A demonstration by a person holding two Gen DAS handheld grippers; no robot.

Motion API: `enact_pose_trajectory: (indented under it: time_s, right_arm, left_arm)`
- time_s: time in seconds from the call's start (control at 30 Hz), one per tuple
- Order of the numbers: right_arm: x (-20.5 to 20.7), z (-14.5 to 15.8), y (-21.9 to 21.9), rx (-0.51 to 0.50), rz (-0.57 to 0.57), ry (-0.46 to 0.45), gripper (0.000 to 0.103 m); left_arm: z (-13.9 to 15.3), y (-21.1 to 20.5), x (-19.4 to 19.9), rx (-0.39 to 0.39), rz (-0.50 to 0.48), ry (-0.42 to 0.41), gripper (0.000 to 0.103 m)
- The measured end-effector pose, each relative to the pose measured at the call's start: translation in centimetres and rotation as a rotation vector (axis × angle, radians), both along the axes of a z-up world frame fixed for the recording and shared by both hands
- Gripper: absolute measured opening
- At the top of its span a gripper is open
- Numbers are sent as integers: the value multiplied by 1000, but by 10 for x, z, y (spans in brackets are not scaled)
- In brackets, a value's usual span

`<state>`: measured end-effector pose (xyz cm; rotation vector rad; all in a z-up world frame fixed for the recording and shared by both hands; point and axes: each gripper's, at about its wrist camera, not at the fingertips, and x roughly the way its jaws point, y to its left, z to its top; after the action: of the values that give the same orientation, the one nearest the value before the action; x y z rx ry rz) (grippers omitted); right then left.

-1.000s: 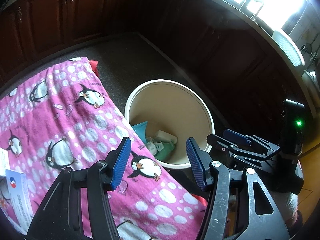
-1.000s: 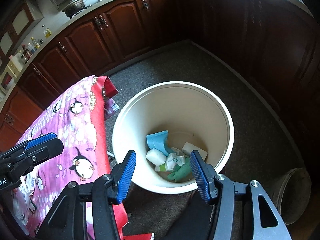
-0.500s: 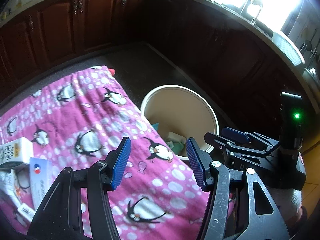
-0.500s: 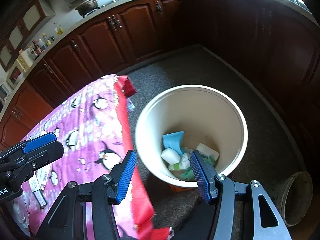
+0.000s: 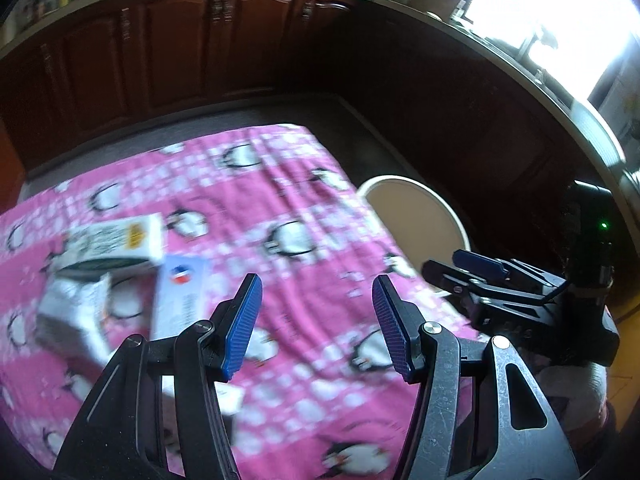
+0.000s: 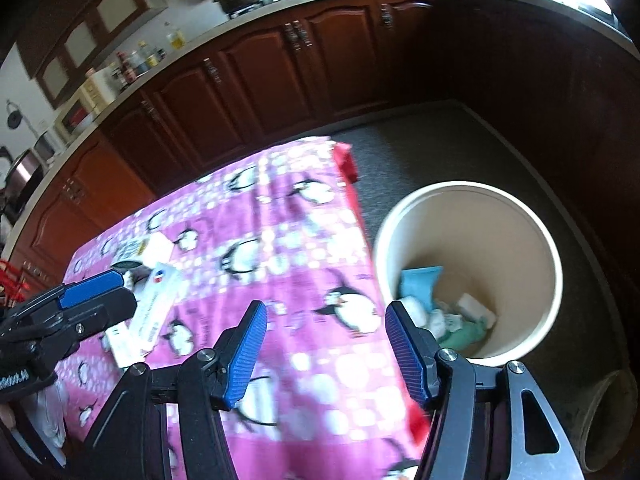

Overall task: Collect trash
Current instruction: 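Move both grippers back toward the white snack bag and boxes, then grasp the white snack bag with the left gripper while the right gripper grasps the white medicine box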

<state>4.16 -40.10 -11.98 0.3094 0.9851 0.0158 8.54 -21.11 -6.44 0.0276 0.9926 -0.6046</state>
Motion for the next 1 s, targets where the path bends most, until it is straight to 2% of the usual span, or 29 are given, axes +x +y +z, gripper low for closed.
enact_pose_trajectory:
  time_s: [0.23, 0.4, 0.5, 0.7, 0.83, 1.0]
  right_arm:
    - [8, -3, 47, 9, 105, 10, 59]
    - [12, -4, 73, 15, 158, 12, 61]
    - [13, -4, 89, 19, 193, 12, 61]
    - [12, -10, 123, 74, 294, 34, 61]
    - [14, -17, 141, 112, 348, 56, 61]
    - [17, -29, 161, 114, 399, 88, 63]
  left_arm:
    - [-11, 82, 9, 14, 150, 32, 59]
    - [-31, 133, 21, 36, 264, 71, 60]
    - [-43, 154, 25, 18, 318, 114, 60]
    - [-56, 165, 32, 17, 362, 128, 60]
    - [-62, 151, 42, 68, 355, 117, 60]
    - [-79, 131, 55, 174, 357, 113, 60]
